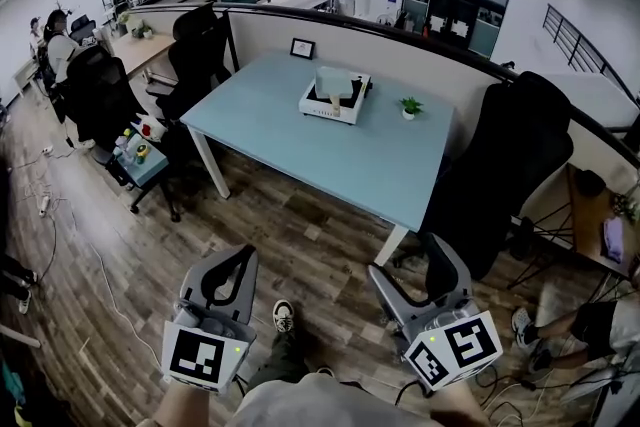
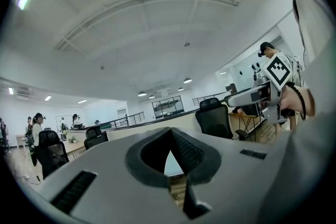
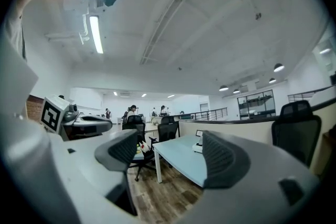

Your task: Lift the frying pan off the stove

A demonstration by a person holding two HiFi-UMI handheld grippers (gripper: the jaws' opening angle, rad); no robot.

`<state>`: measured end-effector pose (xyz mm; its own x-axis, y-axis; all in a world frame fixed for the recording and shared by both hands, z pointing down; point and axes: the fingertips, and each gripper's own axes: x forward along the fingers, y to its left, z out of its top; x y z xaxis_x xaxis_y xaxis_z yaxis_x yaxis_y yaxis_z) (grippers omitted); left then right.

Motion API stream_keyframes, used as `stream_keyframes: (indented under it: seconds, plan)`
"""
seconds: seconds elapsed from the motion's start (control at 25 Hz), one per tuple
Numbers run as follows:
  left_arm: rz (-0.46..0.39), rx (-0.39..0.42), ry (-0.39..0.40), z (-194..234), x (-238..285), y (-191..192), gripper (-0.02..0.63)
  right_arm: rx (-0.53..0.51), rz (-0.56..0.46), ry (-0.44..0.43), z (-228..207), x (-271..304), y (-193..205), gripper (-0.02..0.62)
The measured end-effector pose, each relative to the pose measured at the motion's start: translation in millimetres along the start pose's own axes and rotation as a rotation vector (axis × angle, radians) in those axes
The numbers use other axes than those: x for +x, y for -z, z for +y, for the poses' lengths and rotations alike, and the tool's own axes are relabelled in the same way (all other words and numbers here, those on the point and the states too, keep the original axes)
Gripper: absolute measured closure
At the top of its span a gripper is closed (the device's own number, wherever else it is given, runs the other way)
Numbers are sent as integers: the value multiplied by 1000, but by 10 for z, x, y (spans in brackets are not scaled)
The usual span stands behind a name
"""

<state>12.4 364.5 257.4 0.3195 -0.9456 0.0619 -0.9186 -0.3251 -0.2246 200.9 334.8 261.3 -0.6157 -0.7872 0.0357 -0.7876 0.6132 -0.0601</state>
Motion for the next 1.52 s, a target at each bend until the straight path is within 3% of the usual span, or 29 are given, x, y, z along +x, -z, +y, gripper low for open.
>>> stream_keyframes:
  seconds: [0.28,0.44,0.88,1.24,1.52]
  plan:
    - [3,-5,-20,559,547,167,603,13,72,0,-139,768,156,218]
    - [29,23,1,901,896,267,603,48,117,-4,-226,1301,271,218]
    - [104,3,63,1956,1792,695,603,98,196,61,-387,2711,496,224]
    - [143,22,127,2439,2333,997,603,116,281,101,-545,3526,837,227]
    - [178,13,159,2583,2817,1254,603,139,327,132,-789,3925,1135,219]
